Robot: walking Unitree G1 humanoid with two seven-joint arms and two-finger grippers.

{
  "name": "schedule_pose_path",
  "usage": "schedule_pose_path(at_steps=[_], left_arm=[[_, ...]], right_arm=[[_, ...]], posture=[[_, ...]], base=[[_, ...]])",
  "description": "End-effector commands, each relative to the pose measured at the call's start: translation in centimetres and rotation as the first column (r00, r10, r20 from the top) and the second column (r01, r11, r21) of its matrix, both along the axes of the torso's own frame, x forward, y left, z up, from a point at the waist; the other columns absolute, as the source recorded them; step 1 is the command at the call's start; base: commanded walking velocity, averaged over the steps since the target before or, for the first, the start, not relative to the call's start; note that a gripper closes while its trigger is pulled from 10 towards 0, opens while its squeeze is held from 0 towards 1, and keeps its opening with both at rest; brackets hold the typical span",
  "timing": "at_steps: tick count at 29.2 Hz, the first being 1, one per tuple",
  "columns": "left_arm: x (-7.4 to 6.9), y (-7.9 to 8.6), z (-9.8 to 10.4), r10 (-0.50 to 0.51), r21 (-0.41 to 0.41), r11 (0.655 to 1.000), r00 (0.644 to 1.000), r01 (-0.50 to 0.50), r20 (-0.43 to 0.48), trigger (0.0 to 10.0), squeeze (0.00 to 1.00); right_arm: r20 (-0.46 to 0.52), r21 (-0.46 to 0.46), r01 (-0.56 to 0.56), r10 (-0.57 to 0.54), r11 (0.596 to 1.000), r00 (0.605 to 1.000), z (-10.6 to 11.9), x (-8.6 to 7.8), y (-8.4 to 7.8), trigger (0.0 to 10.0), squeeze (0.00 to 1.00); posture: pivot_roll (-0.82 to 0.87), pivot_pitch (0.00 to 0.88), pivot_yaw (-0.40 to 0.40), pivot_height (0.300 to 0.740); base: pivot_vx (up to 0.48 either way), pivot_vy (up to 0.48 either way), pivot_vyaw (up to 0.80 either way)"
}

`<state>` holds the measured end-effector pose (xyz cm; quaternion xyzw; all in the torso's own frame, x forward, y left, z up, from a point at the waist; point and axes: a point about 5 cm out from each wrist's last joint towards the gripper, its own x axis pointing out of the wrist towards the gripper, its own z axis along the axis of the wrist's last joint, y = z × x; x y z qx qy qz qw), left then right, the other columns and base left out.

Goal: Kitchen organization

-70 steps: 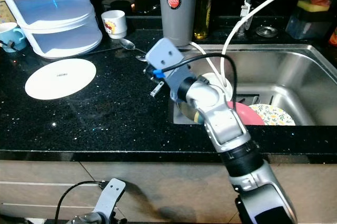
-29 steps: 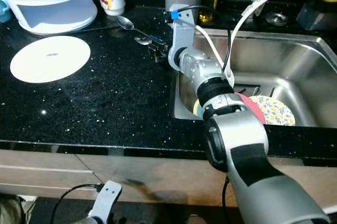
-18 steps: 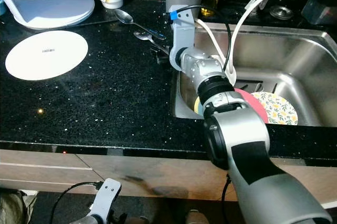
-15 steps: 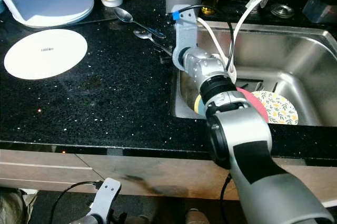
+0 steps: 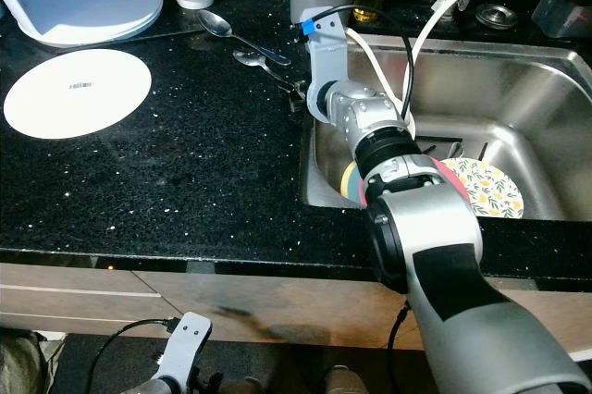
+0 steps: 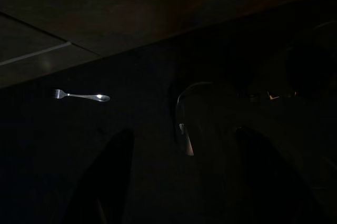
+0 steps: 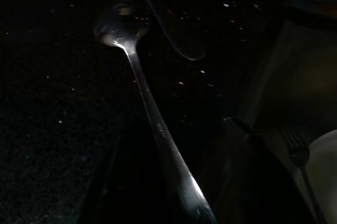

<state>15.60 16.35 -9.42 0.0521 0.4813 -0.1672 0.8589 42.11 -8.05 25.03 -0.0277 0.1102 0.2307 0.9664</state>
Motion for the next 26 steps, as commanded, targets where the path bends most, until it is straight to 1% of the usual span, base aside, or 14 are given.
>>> schedule_pose_path(at_steps=[1, 6, 14, 18, 21, 22, 24, 26], left_arm=[[-3.2, 0.5, -1.2, -0.009, 0.024, 1.000, 0.993, 0.012, -0.120, 10.0, 0.00], [-3.0, 0.5, -1.2, -0.009, 0.024, 1.000, 0.993, 0.012, -0.118, 10.0, 0.00], [-2.6, 0.4, -1.1, -0.009, 0.024, 1.000, 0.994, 0.012, -0.113, 10.0, 0.00], [-2.5, 0.4, -1.0, -0.008, 0.027, 1.000, 0.994, 0.011, -0.112, 10.0, 0.00], [-2.4, 0.4, -1.0, -0.007, 0.027, 1.000, 0.994, 0.010, -0.111, 10.0, 0.00], [-2.4, 0.5, -1.0, -0.008, 0.028, 1.000, 0.994, 0.011, -0.111, 10.0, 0.00], [-2.4, 0.5, -1.0, -0.008, 0.028, 1.000, 0.994, 0.011, -0.111, 10.0, 0.00], [-2.3, 0.5, -1.0, -0.009, 0.030, 0.999, 0.994, 0.012, -0.111, 10.0, 0.00]], right_arm=[[-0.071, -0.035, -0.007, 0.005, 0.999, 0.997, -1.4, -0.2, -0.2, 0.0, 0.00], [-0.086, -0.032, -0.038, 0.036, 0.999, 0.996, -1.3, -0.3, 0.0, 0.0, 0.00], [-0.104, 0.014, -0.077, 0.078, 0.997, 0.992, -1.0, -0.4, 0.1, 0.0, 0.00], [-0.109, 0.099, -0.102, 0.112, 0.990, 0.988, -0.5, -0.5, 0.1, 0.0, 0.00], [-0.109, 0.117, -0.107, 0.120, 0.987, 0.987, -0.3, -0.5, 0.1, 0.0, 0.00], [-0.100, 0.145, -0.112, 0.127, 0.983, 0.987, 0.0, -0.4, 0.1, 0.0, 0.00], [-0.095, 0.158, -0.115, 0.131, 0.981, 0.987, 0.1, -0.4, 0.2, 0.0, 0.00], [-0.070, 0.244, -0.152, 0.174, 0.958, 0.982, 1.0, -0.5, 0.5, 0.0, 0.00]], posture=[[0.07, 0.177, -0.058, 0.740], [0.07, 0.178, -0.060, 0.740], [0.06, 0.172, -0.057, 0.740], [0.06, 0.168, -0.054, 0.740], [0.06, 0.168, -0.053, 0.740], [0.06, 0.166, -0.051, 0.740], [0.06, 0.166, -0.051, 0.740], [0.06, 0.163, -0.050, 0.740]], base=[[0.000, 0.000, 0.00], [0.000, 0.000, 0.00], [0.000, 0.000, 0.00], [0.000, 0.000, 0.00], [0.000, 0.000, 0.00], [0.000, 0.000, 0.00], [0.000, 0.000, 0.00], [0.000, 0.000, 0.00]])
